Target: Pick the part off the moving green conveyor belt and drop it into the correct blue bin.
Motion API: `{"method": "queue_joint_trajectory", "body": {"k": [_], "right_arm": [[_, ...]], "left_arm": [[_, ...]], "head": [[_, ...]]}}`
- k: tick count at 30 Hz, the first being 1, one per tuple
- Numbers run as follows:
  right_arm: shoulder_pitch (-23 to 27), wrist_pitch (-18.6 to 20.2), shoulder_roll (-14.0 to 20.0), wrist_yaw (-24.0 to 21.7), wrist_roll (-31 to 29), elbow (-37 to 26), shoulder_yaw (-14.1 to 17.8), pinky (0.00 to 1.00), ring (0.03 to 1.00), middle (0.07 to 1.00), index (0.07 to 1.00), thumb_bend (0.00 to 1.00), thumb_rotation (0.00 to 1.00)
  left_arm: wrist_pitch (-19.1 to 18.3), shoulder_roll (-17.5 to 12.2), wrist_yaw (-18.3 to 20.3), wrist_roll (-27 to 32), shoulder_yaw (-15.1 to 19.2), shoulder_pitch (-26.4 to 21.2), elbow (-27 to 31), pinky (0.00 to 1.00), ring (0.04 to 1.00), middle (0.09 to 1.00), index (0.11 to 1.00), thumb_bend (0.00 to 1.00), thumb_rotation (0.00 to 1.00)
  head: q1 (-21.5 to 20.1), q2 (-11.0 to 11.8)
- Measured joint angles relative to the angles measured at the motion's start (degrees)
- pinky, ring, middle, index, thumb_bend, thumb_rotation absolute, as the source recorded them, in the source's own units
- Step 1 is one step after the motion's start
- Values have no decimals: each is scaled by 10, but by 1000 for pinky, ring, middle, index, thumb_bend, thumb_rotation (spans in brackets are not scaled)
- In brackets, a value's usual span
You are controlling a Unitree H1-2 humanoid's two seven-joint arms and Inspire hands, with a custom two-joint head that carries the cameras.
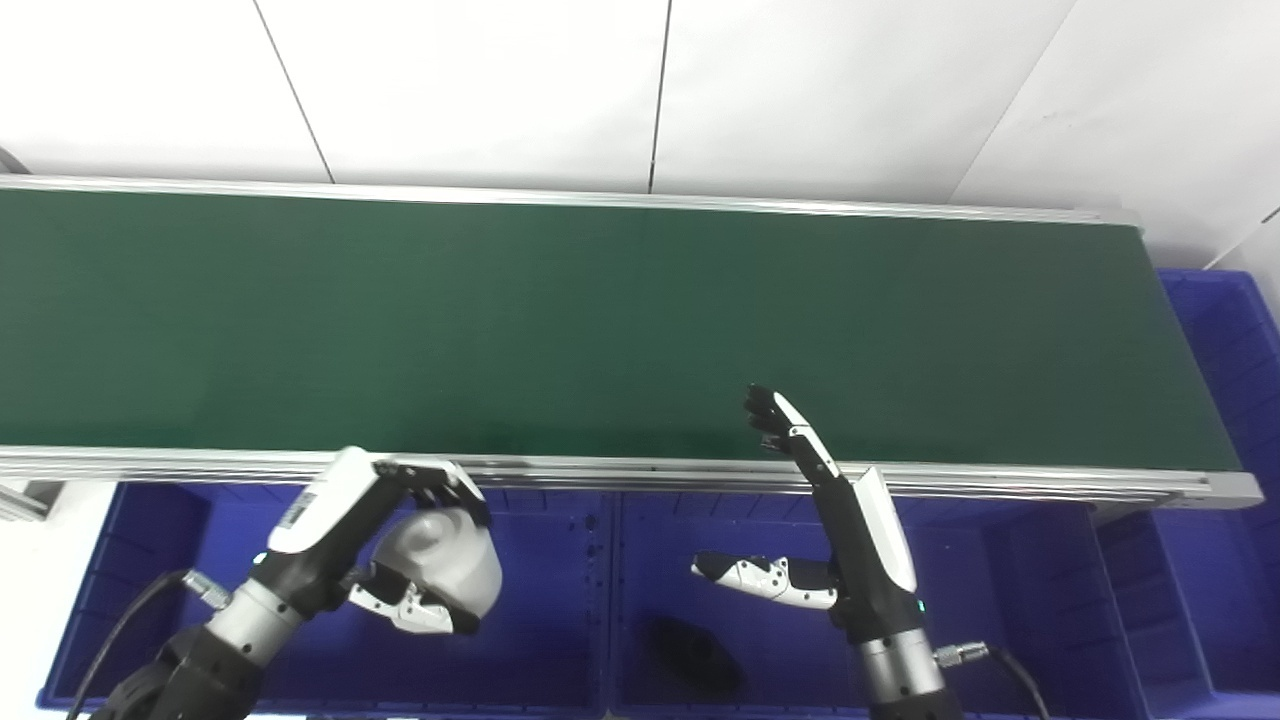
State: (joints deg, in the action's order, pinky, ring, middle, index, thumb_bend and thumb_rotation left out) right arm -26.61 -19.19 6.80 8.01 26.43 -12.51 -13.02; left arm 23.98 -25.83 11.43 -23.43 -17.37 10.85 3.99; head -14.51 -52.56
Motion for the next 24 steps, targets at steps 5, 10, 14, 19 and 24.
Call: {"method": "queue_joint_trajectory", "body": {"k": [5,10,14,19,24], "right_arm": [[-1,0,0,-4,-1,0,5,786,849,876,913,869,506],[-2,0,0,-3,0,0,9,783,848,876,912,866,507],[-7,0,0,-4,4,0,10,789,847,877,917,859,522],[-20,0,2,-6,23,-14,9,754,845,886,928,880,545],[-38,0,9,-25,21,-36,4,752,848,892,929,886,528]], "left_arm": [[-40,-5,42,-37,-7,-9,3,484,453,520,481,498,0],[-58,-6,53,-112,-12,-8,21,587,608,634,494,508,46],[-63,-9,56,-146,-13,-2,46,757,796,826,776,673,343],[-68,-9,65,-89,-1,15,65,828,892,925,873,778,403],[-58,-3,79,85,9,33,56,834,911,949,912,790,405]], "head": [[6,2],[8,4],[4,6],[-15,10],[-28,18]]}}
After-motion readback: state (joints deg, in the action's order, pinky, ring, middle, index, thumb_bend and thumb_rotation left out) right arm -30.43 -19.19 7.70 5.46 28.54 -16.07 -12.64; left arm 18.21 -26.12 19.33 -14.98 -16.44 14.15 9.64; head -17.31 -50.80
